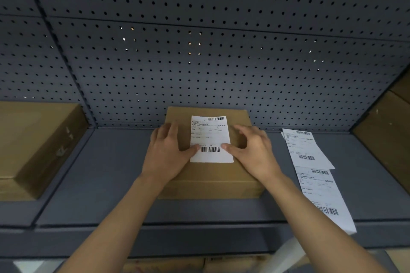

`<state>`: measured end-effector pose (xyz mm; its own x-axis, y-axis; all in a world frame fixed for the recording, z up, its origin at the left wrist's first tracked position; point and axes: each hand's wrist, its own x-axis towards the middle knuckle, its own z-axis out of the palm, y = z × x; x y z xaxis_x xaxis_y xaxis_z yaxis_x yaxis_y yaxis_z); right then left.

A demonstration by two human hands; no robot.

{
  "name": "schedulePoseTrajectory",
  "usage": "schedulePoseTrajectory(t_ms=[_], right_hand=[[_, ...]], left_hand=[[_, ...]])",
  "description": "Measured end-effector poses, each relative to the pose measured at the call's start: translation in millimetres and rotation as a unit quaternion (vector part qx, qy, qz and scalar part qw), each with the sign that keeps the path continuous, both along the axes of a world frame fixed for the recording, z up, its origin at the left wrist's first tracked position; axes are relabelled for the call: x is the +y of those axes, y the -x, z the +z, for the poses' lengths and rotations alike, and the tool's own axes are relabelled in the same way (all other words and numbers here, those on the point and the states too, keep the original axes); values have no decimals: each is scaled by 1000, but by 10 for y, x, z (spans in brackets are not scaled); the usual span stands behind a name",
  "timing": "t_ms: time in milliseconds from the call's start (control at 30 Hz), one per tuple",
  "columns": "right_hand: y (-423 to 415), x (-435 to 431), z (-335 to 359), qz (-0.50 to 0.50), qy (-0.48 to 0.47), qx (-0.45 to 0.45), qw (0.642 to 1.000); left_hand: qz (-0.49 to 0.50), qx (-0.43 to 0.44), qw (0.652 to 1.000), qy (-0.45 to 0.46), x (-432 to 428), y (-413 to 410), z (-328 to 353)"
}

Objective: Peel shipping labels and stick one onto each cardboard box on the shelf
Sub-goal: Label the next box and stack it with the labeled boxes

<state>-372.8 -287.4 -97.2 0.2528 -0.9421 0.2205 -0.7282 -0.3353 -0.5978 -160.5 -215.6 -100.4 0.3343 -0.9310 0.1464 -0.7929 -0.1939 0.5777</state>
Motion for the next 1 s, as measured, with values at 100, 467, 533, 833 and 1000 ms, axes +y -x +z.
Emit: schedulePoseTrajectory(t_ms=[100, 467, 533, 833, 1000], right_hand=[[-27, -65, -15, -8, 8, 25, 1000], [-132, -405, 4, -23, 3, 72, 997], [-165, -479, 6, -32, 4, 78, 996], [-294, -730, 28, -70, -10, 63, 995], [-339, -877, -57, -87, -26, 40, 995]], left_hand=[[13, 14, 999, -29, -75, -34, 0], [47, 16, 996, -69, -438, -130, 15], [59, 6, 996, -68, -505, -144, 20], [107, 3, 991, -79, -745, -160, 45], [117, 0, 991, -70, -768, -169, 24]])
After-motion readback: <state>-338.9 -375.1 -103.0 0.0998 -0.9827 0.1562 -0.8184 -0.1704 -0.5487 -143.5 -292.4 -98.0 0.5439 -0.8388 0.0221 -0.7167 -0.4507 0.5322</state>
